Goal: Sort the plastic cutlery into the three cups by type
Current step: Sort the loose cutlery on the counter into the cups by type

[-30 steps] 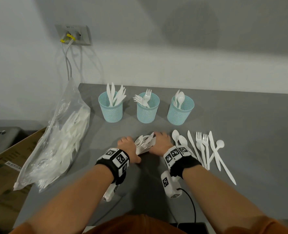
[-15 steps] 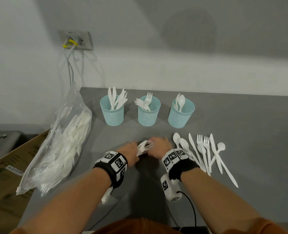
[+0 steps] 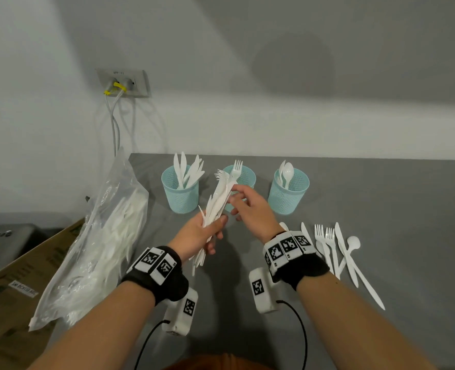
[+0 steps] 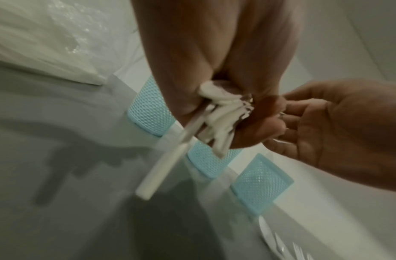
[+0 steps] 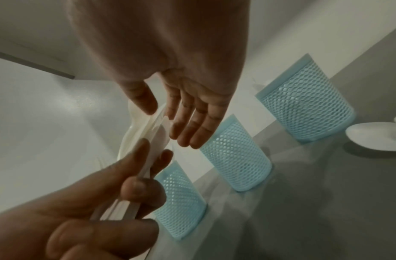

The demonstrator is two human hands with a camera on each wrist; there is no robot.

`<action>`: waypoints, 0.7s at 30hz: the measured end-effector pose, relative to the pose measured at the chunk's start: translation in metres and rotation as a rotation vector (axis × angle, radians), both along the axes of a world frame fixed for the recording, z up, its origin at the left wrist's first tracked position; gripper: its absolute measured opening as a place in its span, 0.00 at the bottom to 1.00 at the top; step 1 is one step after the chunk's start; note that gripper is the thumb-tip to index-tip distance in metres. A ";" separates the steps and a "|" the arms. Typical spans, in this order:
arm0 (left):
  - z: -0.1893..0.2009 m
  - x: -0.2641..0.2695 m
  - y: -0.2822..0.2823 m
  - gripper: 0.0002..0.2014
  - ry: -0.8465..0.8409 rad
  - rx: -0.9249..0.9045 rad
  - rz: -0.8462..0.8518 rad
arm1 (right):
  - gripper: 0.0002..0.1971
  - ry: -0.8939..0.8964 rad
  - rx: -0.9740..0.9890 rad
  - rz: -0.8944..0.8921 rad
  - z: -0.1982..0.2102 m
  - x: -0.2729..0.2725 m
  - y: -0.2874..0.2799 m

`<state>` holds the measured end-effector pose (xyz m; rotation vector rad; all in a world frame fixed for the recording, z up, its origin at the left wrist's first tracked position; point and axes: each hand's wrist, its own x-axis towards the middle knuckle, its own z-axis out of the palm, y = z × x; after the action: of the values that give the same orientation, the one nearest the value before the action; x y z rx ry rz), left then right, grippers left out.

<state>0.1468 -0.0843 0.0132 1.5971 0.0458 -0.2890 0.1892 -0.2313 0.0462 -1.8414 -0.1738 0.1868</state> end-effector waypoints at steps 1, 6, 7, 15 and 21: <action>0.002 -0.001 0.001 0.08 0.006 -0.038 0.004 | 0.08 0.005 0.031 -0.010 0.002 0.001 0.003; 0.011 0.000 0.008 0.17 0.019 -0.041 0.009 | 0.04 -0.108 -0.008 -0.054 0.007 0.009 0.011; 0.014 0.000 0.010 0.17 0.016 -0.022 0.009 | 0.04 -0.119 -0.013 -0.071 0.008 0.011 0.013; 0.028 0.009 0.020 0.26 0.074 -0.146 0.058 | 0.04 0.011 0.202 -0.024 0.024 0.019 0.031; 0.029 0.013 0.026 0.22 0.067 -0.188 0.026 | 0.04 0.073 0.266 -0.053 0.028 0.023 0.038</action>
<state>0.1602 -0.0583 0.0420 1.3992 0.0885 -0.3179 0.2120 -0.1935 0.0742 -1.5707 -0.0935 0.1841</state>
